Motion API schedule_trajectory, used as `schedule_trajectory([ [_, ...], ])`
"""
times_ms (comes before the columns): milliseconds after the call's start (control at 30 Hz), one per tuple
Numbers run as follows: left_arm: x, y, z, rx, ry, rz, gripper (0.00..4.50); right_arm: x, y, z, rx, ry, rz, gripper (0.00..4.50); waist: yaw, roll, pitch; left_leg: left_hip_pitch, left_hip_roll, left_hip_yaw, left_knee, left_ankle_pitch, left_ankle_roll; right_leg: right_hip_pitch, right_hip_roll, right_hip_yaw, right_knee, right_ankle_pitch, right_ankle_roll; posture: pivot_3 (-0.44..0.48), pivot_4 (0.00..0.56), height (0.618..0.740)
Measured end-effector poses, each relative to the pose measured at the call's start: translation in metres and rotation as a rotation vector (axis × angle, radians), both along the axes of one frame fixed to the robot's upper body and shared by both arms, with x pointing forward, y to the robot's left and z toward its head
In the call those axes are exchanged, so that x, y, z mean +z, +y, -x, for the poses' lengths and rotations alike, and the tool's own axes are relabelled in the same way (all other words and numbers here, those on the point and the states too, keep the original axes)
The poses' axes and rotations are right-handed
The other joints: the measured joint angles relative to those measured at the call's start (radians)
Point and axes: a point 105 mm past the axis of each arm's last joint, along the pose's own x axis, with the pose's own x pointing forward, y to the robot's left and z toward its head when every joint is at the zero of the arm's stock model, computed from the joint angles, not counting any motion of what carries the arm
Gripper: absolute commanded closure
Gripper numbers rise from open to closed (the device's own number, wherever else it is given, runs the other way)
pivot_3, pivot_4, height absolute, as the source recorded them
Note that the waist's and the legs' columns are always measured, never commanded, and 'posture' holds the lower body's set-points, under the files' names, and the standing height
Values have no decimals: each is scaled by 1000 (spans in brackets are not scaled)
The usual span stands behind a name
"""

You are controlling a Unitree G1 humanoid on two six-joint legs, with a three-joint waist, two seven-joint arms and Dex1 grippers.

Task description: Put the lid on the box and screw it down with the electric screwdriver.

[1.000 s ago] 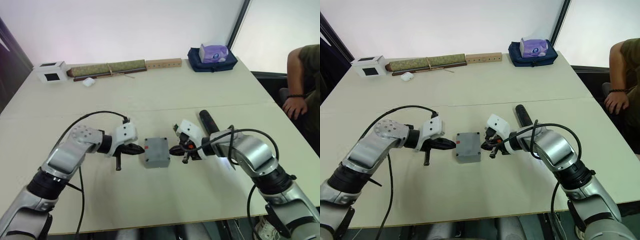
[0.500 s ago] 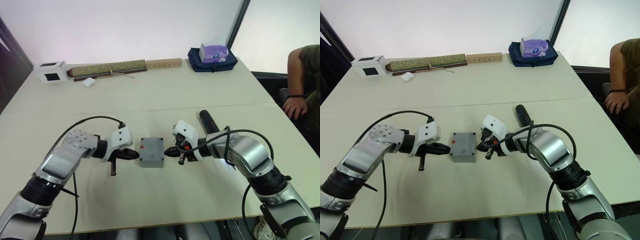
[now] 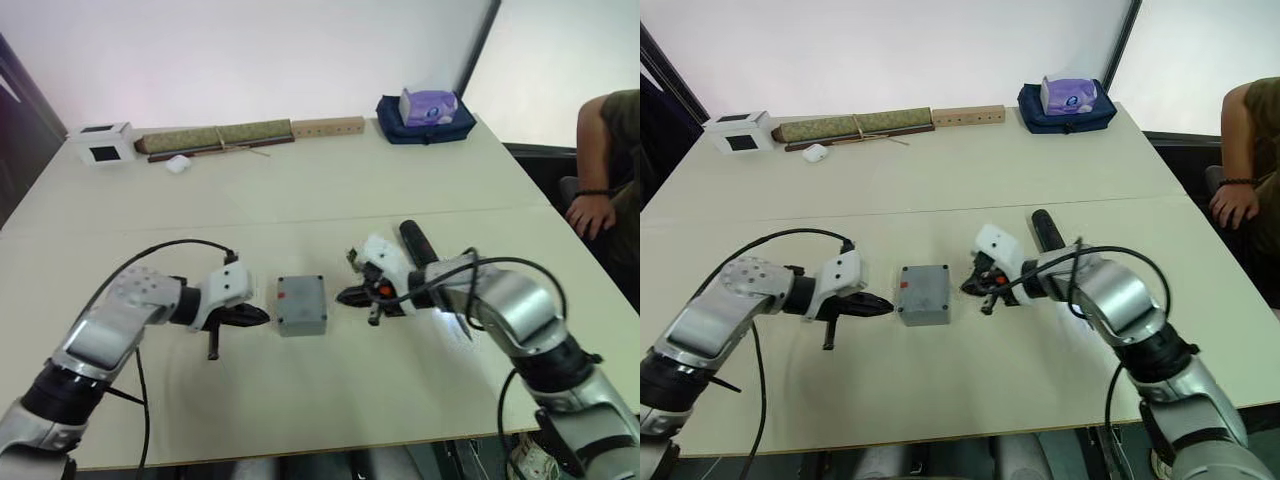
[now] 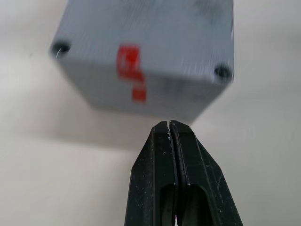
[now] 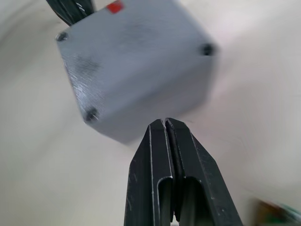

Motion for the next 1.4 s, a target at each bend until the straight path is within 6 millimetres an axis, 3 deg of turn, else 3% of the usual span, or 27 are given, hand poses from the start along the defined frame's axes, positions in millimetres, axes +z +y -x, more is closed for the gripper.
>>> schedule_trajectory([
  [100,9,1,3,-7,-27,24,4500,14,-4,1,-18,-86,-45,4483,0,0,0,0,0,0,0,0,0,0,0,0,0,0,0,0,150,740],
  [200,19,-1,6,-15,-46,53,4500,13,-13,1,-66,-95,-61,3780,2,0,0,0,0,0,0,0,0,0,0,0,0,0,0,0,150,740],
  [467,45,-15,7,-45,-79,142,4500,-7,-27,1,-160,-64,-54,693,1,0,0,0,0,0,0,0,0,0,0,0,0,0,0,0,150,740],
  [667,53,-22,5,-47,-98,150,4500,-24,-33,-6,-232,-38,-54,693,-3,0,0,0,0,0,0,0,0,0,1,1,0,0,0,0,150,740],
  [1133,54,-30,3,-51,-99,148,4500,-35,-38,-14,-282,-16,-48,693,0,0,0,0,0,0,0,0,0,0,1,1,0,0,0,0,150,740],
  [1267,55,-30,2,-44,-98,146,4500,-35,-38,-14,-283,-17,-47,1571,0,0,0,0,0,0,0,0,0,0,1,1,0,0,0,0,150,740],
  [1400,54,-30,2,-37,-97,144,4500,-35,-39,-14,-285,-15,-46,3058,0,0,0,0,0,0,0,0,0,0,1,1,0,0,0,0,150,740],
])
